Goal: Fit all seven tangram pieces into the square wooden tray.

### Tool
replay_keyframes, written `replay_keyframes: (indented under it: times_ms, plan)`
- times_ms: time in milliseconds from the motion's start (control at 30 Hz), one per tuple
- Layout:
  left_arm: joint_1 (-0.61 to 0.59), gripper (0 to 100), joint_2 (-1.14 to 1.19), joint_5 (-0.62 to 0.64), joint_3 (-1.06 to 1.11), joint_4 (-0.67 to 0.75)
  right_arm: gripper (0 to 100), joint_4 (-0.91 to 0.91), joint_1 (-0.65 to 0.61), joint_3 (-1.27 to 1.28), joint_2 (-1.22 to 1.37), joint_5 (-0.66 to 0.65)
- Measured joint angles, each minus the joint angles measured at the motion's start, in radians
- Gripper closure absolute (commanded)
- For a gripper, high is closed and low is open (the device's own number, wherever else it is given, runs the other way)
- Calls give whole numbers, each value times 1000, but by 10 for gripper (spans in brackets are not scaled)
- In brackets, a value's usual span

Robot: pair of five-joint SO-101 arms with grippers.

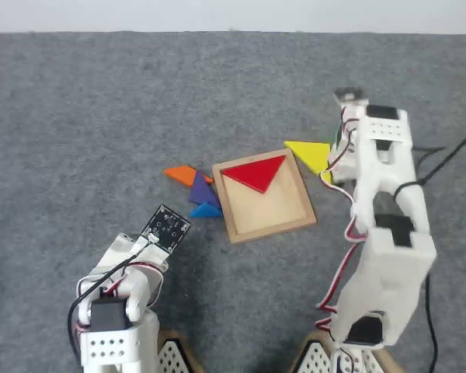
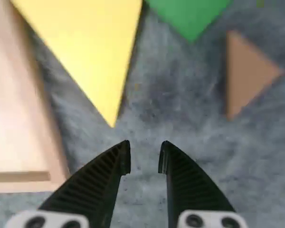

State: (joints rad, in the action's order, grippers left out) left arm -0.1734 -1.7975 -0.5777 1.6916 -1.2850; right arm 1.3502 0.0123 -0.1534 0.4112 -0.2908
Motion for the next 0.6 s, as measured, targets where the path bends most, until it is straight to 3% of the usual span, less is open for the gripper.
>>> replay_keyframes:
  times_ms: [233,400,600]
  plan:
    - [0,988,0,0,0,0,663,-245,-153,0,-66,71]
    - [0,988,0,0,0,0,653,-460,-213,-25,83,206]
    - [0,988,0,0,0,0,653,-479,-212,-160,295,269]
